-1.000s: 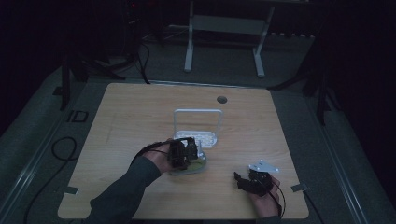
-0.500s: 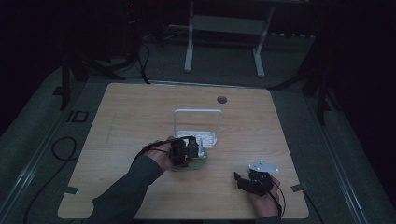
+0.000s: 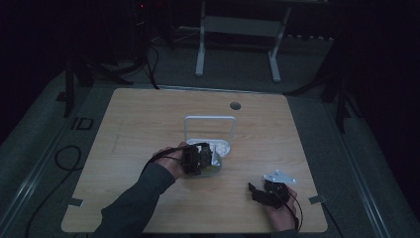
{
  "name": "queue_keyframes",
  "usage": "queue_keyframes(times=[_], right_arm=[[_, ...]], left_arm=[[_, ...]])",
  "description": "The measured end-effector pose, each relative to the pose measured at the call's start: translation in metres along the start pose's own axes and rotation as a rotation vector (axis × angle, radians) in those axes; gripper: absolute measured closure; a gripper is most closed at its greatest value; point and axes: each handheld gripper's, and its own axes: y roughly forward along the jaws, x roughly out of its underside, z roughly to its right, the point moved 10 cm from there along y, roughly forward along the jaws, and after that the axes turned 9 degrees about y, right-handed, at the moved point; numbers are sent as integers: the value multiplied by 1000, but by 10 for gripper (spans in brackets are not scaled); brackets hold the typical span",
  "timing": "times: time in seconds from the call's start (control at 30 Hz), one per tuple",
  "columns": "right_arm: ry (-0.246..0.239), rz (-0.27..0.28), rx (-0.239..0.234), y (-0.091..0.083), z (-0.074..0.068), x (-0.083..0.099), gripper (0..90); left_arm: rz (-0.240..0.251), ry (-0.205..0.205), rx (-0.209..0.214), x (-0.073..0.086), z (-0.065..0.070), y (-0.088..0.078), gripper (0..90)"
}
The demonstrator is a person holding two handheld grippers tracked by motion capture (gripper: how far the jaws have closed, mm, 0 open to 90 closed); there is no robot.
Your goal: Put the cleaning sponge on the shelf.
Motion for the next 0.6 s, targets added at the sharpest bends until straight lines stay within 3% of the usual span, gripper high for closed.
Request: queue_keyframes(times=[0.6], right_arm=[[1,2,0,0,0,0,284]], left_arm=[[5,37,-46,-2,-10,6,715]])
